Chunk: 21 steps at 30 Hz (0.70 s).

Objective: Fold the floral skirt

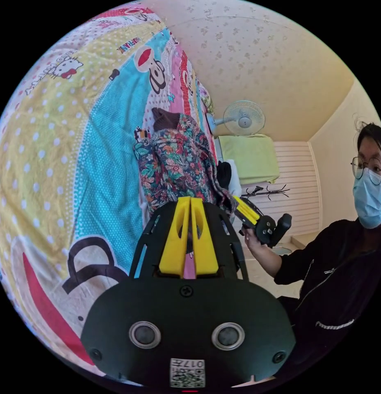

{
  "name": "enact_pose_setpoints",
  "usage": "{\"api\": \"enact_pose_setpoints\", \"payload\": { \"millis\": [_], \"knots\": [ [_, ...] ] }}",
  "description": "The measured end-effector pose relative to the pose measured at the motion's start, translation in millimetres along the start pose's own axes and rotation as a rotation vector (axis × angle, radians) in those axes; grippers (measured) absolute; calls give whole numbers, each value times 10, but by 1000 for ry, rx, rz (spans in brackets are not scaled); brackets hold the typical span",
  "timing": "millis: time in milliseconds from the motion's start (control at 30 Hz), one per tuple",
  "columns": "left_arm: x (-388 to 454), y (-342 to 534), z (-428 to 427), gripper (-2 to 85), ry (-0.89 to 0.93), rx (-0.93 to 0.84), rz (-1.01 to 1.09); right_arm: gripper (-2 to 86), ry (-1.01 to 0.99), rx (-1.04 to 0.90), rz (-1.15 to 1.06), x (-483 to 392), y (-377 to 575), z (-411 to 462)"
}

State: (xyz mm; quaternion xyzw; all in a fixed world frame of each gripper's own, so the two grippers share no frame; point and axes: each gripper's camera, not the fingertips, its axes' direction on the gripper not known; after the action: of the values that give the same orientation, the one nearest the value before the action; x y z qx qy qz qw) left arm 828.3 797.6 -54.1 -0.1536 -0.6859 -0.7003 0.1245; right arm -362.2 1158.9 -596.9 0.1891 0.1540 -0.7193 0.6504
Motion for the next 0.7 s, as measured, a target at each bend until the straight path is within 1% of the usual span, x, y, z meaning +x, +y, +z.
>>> {"api": "enact_pose_setpoints", "payload": {
  "millis": [67, 100, 167, 200, 267, 300, 367, 400, 433, 467, 500, 533, 567, 600, 633, 667, 700],
  "knots": [
    [67, 69, -90, -10, -4, 18, 10, 43, -138, -3, 227, 582, 49, 74],
    [144, 100, -144, -10, -2, 38, 32, 42, -198, -7, 301, 753, 80, 144],
    [314, 110, -198, -10, -6, 72, 86, 38, -507, -27, 576, 1325, 283, 622],
    [460, 89, -202, -10, -27, 94, 127, 38, -582, -30, 645, 1430, 363, 785],
    [692, 16, -120, -10, -71, 110, 198, 40, -867, -40, 849, 1643, 721, 1501],
    [819, -59, 6, -10, -92, 96, 243, 41, -925, -36, 880, 1657, 801, 1647],
    [966, -206, 252, -10, -101, 52, 273, 52, -1117, 47, 985, 1702, 1022, 1935],
    [1068, -282, 398, -10, -106, 47, 308, 57, -1132, 63, 998, 1722, 1049, 1935],
    [1118, -309, 464, -10, -118, 50, 333, 68, -1105, 65, 1008, 1774, 1067, 1863],
    [1196, -362, 608, -10, -184, 56, 374, 82, -1016, 38, 1022, 1841, 1057, 1720],
    [1219, -423, 767, -10, -295, 56, 379, 84, -951, 26, 1031, 1876, 1045, 1620],
    [1209, -456, 855, -10, -356, 52, 376, 89, -797, 34, 1042, 1934, 997, 1359],
    [1155, -528, 1045, -10, -465, 21, 372, 86, -635, 81, 1009, 1955, 891, 1043],
    [1075, -598, 1222, -10, -535, -35, 375, 84, -559, 113, 980, 1944, 821, 889],
    [1040, -623, 1278, -10, -546, -49, 380, 70, -430, 200, 911, 1876, 664, 619],
    [997, -633, 1305, -10, -541, -26, 401, 53, -384, 301, 802, 1758, 488, 450],
    [956, -621, 1282, -10, -528, 15, 415, 44, -395, 343, 734, 1690, 394, 419]
  ]
}}
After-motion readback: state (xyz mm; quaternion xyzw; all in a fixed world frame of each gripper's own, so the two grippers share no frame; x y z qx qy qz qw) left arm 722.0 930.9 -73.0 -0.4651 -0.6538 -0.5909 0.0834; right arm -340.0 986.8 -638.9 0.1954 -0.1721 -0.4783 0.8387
